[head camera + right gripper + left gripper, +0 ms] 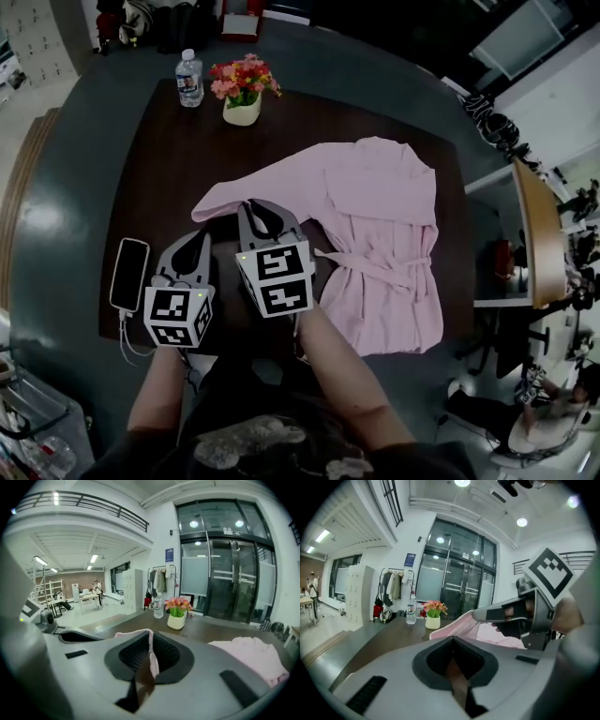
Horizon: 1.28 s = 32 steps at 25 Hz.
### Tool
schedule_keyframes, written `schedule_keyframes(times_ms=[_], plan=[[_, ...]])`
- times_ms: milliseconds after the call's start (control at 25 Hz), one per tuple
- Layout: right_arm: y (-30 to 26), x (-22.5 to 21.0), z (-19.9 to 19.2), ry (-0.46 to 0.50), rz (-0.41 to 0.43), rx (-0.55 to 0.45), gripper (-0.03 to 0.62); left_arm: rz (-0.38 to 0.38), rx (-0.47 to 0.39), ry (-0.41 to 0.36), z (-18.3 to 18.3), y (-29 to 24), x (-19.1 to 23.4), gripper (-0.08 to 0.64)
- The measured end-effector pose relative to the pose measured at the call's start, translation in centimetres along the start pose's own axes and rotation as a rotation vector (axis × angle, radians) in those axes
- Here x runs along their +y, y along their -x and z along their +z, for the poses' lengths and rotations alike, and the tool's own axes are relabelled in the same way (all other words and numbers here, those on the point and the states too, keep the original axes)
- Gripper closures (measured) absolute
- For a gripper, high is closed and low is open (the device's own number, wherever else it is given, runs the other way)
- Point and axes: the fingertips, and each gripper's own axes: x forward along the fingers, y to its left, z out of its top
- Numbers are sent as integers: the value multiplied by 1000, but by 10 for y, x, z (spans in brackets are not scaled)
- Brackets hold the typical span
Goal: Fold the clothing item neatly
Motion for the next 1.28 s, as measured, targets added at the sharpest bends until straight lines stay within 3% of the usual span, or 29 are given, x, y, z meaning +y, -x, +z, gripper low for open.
schedule_keyframes(times_ms=[280,480,680,960,1120,1280], plan=[[73,-100,-16,-83,-53,-141,574,-42,-38,-50,20,-47,-107,551],[106,-175,-47,-190,-17,-141,574,27,-13,-51,12,-72,-175,551],[115,-225,-81,-197,41,-104,575,73,9,-60,4,-92,-229,551],[122,-254,-109,-209,40,-83,575,52,25,-57,1,-103,-257,551],[130,-273,-89,-202,-1,-132,574,18,26,-86,4,-112,-255,551],[154,-325,-63,-219,-96,-205,574,-4,12,-81,12,-131,-255,551]])
